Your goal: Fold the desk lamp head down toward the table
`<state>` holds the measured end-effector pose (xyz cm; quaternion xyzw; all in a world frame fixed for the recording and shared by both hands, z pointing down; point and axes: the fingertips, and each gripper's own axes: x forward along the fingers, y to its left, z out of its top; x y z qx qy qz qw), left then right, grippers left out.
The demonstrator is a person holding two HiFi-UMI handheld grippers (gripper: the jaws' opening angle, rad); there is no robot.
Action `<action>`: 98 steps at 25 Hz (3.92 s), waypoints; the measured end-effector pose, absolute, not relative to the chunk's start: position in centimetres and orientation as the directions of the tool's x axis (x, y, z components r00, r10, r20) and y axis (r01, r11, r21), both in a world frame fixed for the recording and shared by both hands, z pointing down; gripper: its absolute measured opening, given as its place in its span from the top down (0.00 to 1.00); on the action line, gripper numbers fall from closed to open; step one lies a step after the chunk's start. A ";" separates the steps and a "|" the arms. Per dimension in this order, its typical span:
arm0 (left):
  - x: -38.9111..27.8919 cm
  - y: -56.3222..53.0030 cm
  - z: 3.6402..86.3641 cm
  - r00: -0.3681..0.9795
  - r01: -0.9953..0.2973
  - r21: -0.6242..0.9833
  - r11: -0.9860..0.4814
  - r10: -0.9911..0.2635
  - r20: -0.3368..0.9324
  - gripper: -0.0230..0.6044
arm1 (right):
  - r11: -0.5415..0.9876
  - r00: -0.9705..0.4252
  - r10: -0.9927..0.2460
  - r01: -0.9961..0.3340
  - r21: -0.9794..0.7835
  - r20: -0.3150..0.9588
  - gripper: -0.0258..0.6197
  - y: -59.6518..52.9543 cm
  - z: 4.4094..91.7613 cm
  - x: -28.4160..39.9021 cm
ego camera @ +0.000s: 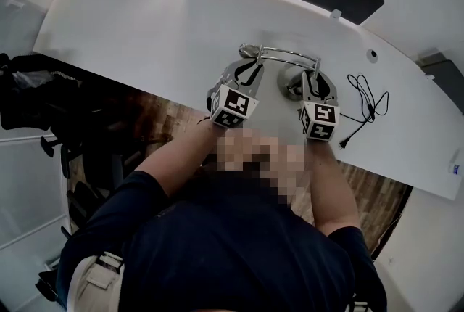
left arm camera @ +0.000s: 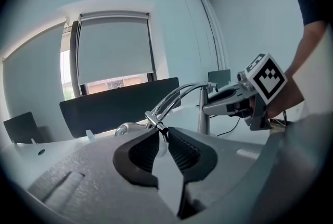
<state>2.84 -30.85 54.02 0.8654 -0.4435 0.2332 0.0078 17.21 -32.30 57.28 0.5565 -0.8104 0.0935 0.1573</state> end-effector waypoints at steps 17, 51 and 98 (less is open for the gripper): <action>4.8 -30.9 59.4 0.507 -0.723 -0.204 -0.660 -0.707 0.493 0.85 | 0.364 -0.327 -0.871 -0.931 0.035 0.366 0.77 -32.3 57.3 17.0; 7.7 -31.5 63.6 0.487 -0.733 -0.169 -0.659 -0.682 0.546 0.84 | 0.359 -0.313 -0.869 -0.932 0.055 0.383 0.77 -32.7 57.5 17.4; -0.9 -12.8 38.4 0.859 -0.503 0.052 -0.863 -0.492 0.139 0.95 | 0.514 -0.520 -0.846 -0.854 -0.075 0.122 0.95 -12.1 40.1 2.1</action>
